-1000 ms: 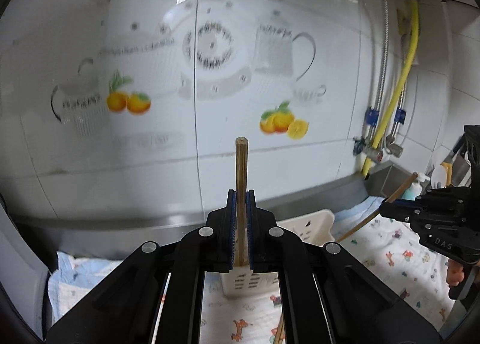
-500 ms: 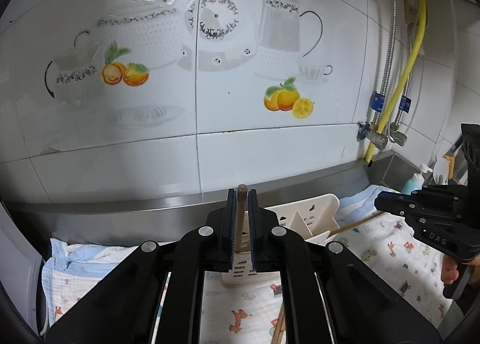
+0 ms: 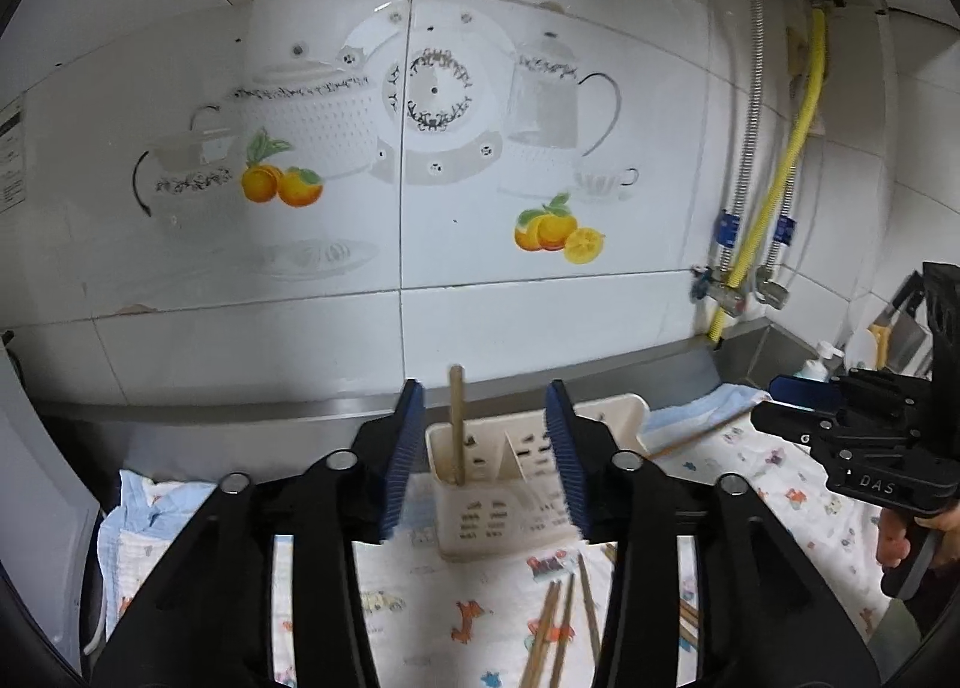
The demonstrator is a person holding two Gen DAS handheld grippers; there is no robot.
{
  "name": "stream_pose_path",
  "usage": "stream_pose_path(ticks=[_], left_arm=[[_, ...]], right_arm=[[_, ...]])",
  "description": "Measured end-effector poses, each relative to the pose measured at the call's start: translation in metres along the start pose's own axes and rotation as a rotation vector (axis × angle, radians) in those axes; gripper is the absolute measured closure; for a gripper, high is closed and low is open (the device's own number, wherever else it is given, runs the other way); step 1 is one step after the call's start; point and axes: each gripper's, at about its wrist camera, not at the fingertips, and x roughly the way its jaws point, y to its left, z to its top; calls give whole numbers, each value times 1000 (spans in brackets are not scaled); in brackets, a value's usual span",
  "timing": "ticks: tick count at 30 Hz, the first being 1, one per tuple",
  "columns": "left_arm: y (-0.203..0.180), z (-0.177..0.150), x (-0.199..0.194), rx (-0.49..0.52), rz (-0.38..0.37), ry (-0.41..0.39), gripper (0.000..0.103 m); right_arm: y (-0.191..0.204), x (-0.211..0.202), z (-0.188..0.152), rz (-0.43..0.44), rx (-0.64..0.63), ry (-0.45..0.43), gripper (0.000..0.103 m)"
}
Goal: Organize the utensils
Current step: 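Lower the left chopstick into the beige holder while the right tool drops its own, then move both open tools back down toward the remaining chopsticks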
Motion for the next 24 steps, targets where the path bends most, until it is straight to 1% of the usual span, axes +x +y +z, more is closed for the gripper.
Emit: stream_pose_path(ticks=[1, 2, 3, 5, 8, 10, 11, 14, 15, 18, 20, 21, 22, 24], left_arm=[[-1, -4, -5, 0, -1, -3, 49], [-3, -9, -12, 3, 0, -6, 46], [-4, -14, -18, 5, -2, -9, 45], [-6, -26, -27, 9, 0, -2, 36], [-8, -47, -39, 18, 1, 14, 31], [-8, -61, -45, 17, 3, 26, 26], [-7, -70, -48, 18, 3, 38, 24], [-6, -94, -53, 29, 22, 75, 20], [-4, -103, -54, 26, 21, 90, 20], [2, -128, -54, 12, 14, 143, 18], [5, -141, -52, 13, 26, 172, 18], [7, -148, -51, 11, 30, 185, 18], [9, -154, -50, 9, 28, 199, 18], [12, -167, -47, 5, 30, 229, 18]], right_arm=[[1, -7, -7, 6, 6, -6, 58], [2, -10, -11, 8, 9, -8, 57], [3, -15, -17, 7, 16, -10, 55], [5, -24, -31, 13, 32, -11, 50], [9, -35, -51, 1, 39, -6, 46], [10, -42, -66, 8, 60, -7, 38], [10, -45, -71, 11, 66, -4, 37], [15, -53, -91, -6, 69, -1, 35], [17, -56, -97, -8, 71, 1, 31], [21, -60, -114, -12, 72, 15, 31], [25, -62, -126, -9, 70, 26, 31], [27, -64, -132, -15, 69, 28, 29], [28, -65, -135, -19, 67, 28, 25], [33, -68, -145, -23, 52, 34, 23]])
